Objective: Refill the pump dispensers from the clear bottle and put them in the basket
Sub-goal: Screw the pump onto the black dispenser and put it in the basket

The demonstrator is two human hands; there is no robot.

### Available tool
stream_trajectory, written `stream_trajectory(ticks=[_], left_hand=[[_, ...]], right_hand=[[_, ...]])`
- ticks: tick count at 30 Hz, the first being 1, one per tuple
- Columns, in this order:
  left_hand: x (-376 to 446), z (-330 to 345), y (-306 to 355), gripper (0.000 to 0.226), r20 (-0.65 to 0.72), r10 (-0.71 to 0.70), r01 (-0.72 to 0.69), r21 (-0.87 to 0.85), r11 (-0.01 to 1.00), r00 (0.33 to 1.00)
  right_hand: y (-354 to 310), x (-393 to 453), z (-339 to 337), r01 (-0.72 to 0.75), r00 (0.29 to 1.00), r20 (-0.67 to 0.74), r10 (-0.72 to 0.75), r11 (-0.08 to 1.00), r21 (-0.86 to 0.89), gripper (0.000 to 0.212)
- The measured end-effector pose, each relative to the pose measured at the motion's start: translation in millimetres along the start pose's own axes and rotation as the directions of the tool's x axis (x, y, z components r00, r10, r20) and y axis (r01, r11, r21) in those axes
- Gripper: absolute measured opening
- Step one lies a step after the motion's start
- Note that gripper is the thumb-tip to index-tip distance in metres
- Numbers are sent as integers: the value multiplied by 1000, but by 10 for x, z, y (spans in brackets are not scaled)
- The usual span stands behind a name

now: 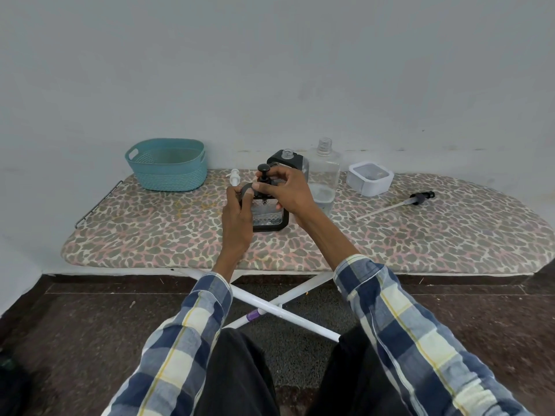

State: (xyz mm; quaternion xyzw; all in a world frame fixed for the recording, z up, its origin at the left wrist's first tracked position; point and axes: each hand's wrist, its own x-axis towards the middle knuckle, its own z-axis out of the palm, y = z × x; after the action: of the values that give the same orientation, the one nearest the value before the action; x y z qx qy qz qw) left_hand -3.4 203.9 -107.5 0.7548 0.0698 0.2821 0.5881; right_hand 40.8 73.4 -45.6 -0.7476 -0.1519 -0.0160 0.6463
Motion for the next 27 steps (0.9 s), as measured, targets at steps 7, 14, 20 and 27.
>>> stream_trajectory(ticks=[7, 14, 20, 27], left_hand=[[2, 7, -9, 50, -6, 5, -5, 2, 1000, 1000], [26, 29, -45, 30, 7, 6, -6, 15, 1000, 1000], [24, 25, -59, 32, 0, 9, -9, 43, 999, 1000], [25, 20, -77, 30, -4, 16, -16, 66, 998, 1000]], right_hand=[[34, -24, -9, 100, 994, 50, -98, 995, -30, 37], [81, 12, -88, 46, 993, 105, -55, 996, 80, 35], [82, 35, 0, 61, 998, 29, -61, 998, 25, 36], [86, 49, 87, 136, 985, -74, -154, 970, -201, 36]])
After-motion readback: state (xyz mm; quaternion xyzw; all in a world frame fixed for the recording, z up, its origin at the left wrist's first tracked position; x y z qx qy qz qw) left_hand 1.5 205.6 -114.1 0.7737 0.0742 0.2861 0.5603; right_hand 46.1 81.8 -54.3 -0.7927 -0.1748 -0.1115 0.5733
